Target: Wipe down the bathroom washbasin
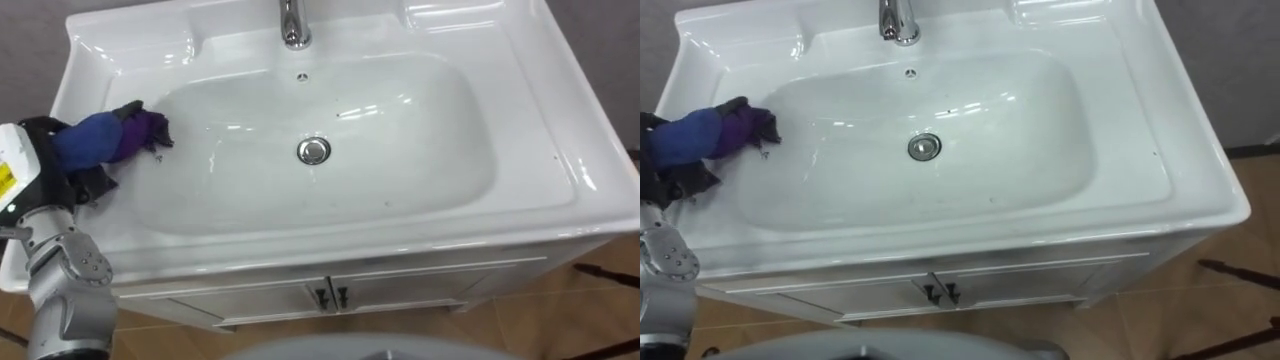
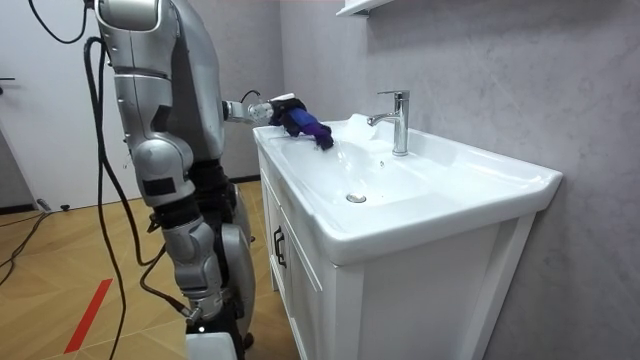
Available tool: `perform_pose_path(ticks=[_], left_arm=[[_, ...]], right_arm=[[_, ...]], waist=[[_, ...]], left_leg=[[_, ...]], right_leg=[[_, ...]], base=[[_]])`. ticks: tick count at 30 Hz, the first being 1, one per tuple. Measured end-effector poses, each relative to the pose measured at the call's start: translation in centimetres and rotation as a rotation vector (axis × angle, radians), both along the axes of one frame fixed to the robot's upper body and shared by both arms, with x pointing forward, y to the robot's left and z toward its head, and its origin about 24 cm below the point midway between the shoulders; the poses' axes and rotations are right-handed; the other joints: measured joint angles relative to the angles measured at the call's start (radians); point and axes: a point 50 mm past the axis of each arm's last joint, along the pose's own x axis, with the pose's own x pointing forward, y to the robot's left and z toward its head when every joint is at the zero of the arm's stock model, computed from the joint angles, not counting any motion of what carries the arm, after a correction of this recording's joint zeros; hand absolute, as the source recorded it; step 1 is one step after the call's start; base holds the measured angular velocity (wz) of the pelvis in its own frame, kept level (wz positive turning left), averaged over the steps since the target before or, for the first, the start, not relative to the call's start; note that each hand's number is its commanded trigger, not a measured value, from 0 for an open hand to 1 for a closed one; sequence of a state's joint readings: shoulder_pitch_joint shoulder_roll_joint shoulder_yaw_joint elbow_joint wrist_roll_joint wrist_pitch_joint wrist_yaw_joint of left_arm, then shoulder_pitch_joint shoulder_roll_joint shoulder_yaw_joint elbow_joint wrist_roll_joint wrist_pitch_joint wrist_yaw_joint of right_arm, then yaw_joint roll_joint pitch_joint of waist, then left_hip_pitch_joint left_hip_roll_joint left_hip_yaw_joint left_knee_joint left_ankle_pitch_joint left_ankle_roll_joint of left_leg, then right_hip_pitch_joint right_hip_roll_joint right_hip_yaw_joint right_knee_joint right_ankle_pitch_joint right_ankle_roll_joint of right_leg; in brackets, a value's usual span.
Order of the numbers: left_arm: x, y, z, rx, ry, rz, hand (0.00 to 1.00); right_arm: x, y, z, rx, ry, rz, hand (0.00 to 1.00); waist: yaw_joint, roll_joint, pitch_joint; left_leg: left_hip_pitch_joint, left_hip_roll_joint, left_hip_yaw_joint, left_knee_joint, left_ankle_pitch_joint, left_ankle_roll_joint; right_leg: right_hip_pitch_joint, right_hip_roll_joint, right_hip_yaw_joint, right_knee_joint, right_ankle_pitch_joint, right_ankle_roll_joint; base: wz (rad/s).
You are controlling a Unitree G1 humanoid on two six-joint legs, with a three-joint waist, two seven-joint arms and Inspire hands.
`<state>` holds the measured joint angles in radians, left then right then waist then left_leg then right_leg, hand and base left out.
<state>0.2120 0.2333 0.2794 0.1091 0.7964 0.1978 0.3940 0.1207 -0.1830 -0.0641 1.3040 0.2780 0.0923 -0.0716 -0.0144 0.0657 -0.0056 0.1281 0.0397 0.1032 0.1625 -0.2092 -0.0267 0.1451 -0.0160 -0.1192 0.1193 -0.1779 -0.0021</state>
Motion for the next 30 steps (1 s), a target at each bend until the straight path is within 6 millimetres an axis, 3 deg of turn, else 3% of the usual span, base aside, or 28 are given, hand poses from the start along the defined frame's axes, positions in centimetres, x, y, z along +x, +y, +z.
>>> perform_pose_path(ticks=[15,24,30], left_arm=[[-0.2,0.3,0.2,0.013,-0.017,0.019,1.0],[-0.4,-0.4,-0.5,-0.022,-0.011,0.025,1.0],[-1.2,-0.9,-2.2,-0.068,0.051,0.048,1.0]], right_arm=[[0.1,-0.2,0.1,-0.005,-0.01,-0.042,0.0],[0.4,-0.1,0.0,0.003,-0.031,-0.053,0.0],[0.4,0.1,0.0,0.008,-0.033,-0.061,0.0]], waist=[[0.045,0.015,-0.0005],[0.032,0.001,0.0079],[0.021,-0.006,0.0067]], left_leg=[[-0.001,0.0,-0.003,0.0,0.0,0.0],[0.003,-0.001,-0.022,0.0,0.0,0.0],[0.005,-0.001,-0.02,0.0,0.0,0.0]], right_leg=[[-0.002,-0.001,-0.012,0.001,0.0,0.0],[0.015,-0.001,-0.021,-0.001,0.0,0.0],[0.014,-0.001,-0.02,-0.003,-0.001,0.0]], base=[[0.0],[0.04],[0.0]])
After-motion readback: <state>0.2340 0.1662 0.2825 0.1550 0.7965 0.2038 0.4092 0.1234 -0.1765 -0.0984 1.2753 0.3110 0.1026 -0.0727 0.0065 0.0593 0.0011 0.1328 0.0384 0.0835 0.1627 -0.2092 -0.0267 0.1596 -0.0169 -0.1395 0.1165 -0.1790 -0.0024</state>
